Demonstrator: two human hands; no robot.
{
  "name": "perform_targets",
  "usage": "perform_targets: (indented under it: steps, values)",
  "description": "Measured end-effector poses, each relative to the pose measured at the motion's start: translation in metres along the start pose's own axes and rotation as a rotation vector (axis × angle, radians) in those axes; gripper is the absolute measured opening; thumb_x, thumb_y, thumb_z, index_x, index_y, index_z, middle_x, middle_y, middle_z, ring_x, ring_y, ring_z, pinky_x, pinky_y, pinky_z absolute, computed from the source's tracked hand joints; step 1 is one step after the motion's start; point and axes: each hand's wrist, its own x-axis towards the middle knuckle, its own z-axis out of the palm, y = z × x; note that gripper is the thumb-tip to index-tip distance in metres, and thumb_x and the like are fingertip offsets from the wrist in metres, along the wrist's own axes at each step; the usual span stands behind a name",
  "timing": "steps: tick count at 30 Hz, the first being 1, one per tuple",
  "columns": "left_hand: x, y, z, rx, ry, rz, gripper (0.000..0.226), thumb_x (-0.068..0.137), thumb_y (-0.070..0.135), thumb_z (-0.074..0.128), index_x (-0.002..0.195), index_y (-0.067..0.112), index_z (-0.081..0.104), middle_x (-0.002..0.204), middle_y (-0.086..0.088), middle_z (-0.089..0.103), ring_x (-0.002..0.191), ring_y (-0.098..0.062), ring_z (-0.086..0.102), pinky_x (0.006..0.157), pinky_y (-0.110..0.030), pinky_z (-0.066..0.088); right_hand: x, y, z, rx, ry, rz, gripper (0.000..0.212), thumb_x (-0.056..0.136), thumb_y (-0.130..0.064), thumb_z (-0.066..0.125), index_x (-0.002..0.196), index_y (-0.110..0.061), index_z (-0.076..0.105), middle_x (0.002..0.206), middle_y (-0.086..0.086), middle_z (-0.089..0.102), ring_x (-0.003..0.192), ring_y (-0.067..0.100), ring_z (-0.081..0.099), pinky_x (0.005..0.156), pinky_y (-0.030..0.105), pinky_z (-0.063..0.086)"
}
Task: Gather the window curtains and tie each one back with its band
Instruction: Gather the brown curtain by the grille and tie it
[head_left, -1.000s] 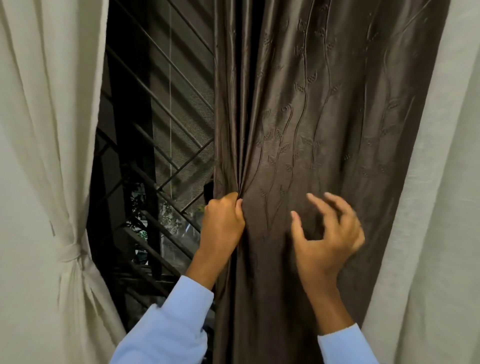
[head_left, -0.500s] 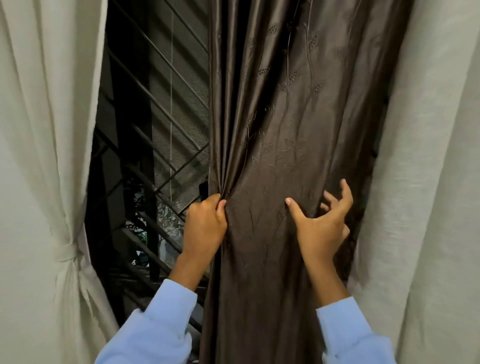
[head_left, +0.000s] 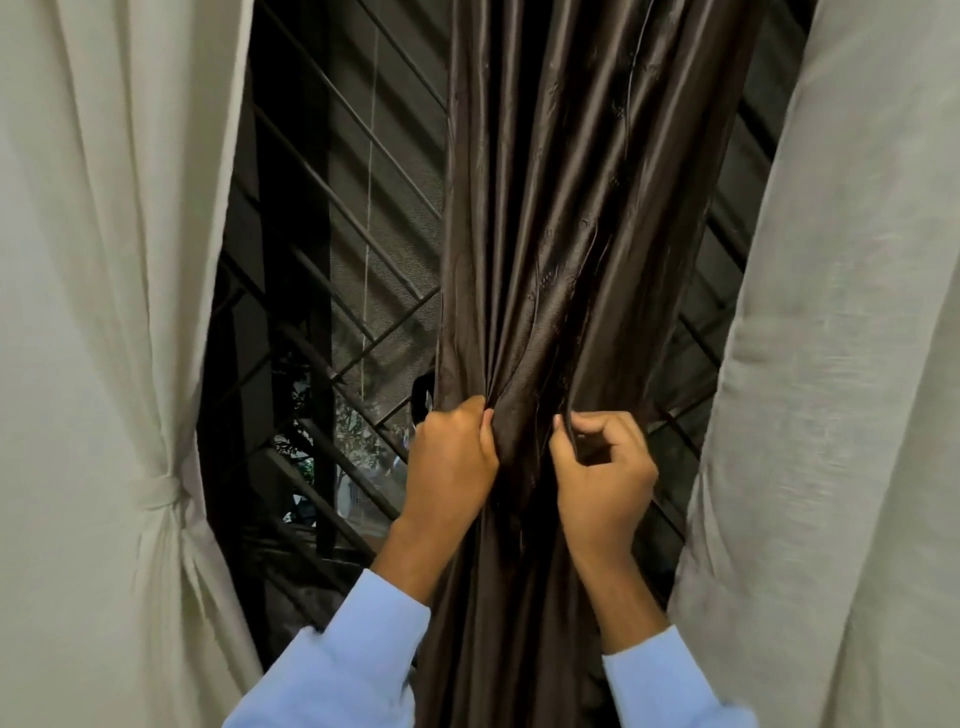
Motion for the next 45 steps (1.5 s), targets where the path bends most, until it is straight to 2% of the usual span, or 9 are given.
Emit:
perform_targets:
  steps: [11,18,21,24,28,31,36,40,45]
  values:
    - [-0.006,0.012,-0.003,-0.083,-0.056,0.041,0.030,0.097,0.019,0.049,0.073,0.005,0.058,0.059,-0.010,0.059,0.053,-0.025,0.057,0.052,-0.043,0.047,-0.033,-0.005,0.016,-0.016,-0.279,-0.034,0.026,0.091,-0.011,0.065,0.112,-0.025,0.074,0.088,-0.016,0.059,0.075,0.005,0.061,0.058,0.021,0.047]
    - [-0.004,0.023,-0.003,0.014,-0.077,0.024,0.036,0.094,0.030,0.056,0.064,0.012,0.048,0.055,-0.005,0.052,0.051,-0.022,0.051,0.049,-0.028,0.033,-0.035,-0.001,0.010,0.142,-0.371,-0.073,0.023,0.089,0.010,0.059,0.084,-0.007,0.072,0.079,-0.007,0.050,0.069,0.011,0.053,0.059,0.016,0.037]
    - [0.000,0.024,-0.002,0.011,-0.073,-0.023,0.039,0.094,0.030,0.057,0.061,0.012,0.045,0.052,-0.001,0.045,0.050,-0.023,0.049,0.049,-0.031,0.034,-0.029,0.000,0.005,0.202,-0.459,-0.074,0.024,0.091,0.007,0.057,0.097,-0.009,0.074,0.083,-0.008,0.052,0.073,0.008,0.055,0.064,0.014,0.039]
    - [0.005,0.023,0.001,0.010,-0.090,-0.037,0.035,0.095,0.027,0.054,0.067,0.007,0.056,0.063,-0.013,0.060,0.060,-0.031,0.059,0.054,-0.035,0.042,-0.008,0.005,-0.008,0.203,-0.607,-0.072,0.028,0.093,-0.005,0.059,0.116,-0.015,0.073,0.091,-0.010,0.061,0.085,0.007,0.061,0.073,0.020,0.047]
    - [0.003,0.024,0.006,0.032,-0.092,-0.008,0.035,0.097,0.027,0.051,0.073,0.003,0.060,0.067,-0.015,0.062,0.062,-0.031,0.059,0.060,-0.041,0.047,0.026,0.019,-0.027,0.039,-0.285,-0.047,0.021,0.089,-0.009,0.069,0.106,-0.020,0.074,0.105,-0.005,0.065,0.100,0.010,0.063,0.089,0.035,0.053]
    - [0.001,0.025,0.008,0.036,-0.082,-0.008,0.035,0.097,0.027,0.051,0.072,0.004,0.059,0.064,-0.012,0.060,0.059,-0.028,0.058,0.057,-0.037,0.047,0.050,0.039,-0.039,-0.133,-0.019,0.094,0.045,0.080,-0.018,0.078,0.123,-0.018,0.063,0.124,0.004,0.052,0.110,0.016,0.052,0.095,0.026,0.045]
    - [-0.001,0.026,0.008,-0.004,-0.097,-0.021,0.034,0.097,0.026,0.051,0.073,0.003,0.059,0.065,-0.015,0.060,0.060,-0.033,0.058,0.059,-0.044,0.050,0.077,0.062,-0.047,0.011,-0.171,0.441,0.083,0.080,-0.031,0.081,0.148,-0.020,0.036,0.130,0.003,0.056,0.106,0.012,0.057,0.090,0.025,0.048]
    - [-0.003,0.028,0.009,-0.009,-0.072,-0.023,0.032,0.096,0.024,0.052,0.071,0.004,0.058,0.062,-0.013,0.059,0.057,-0.031,0.057,0.056,-0.041,0.049,0.073,0.058,-0.050,-0.083,-0.032,0.344,0.031,0.083,-0.028,0.078,0.111,-0.026,0.065,0.088,-0.007,0.069,0.073,0.006,0.066,0.077,0.041,0.059]
    - [-0.004,0.030,0.011,0.011,-0.068,-0.018,0.032,0.096,0.023,0.053,0.070,0.005,0.057,0.059,-0.012,0.058,0.053,-0.029,0.056,0.049,-0.033,0.042,0.054,0.041,-0.053,-0.057,0.157,0.232,0.010,0.088,-0.029,0.073,0.096,-0.026,0.069,0.079,-0.008,0.067,0.065,0.000,0.060,0.065,0.026,0.054]
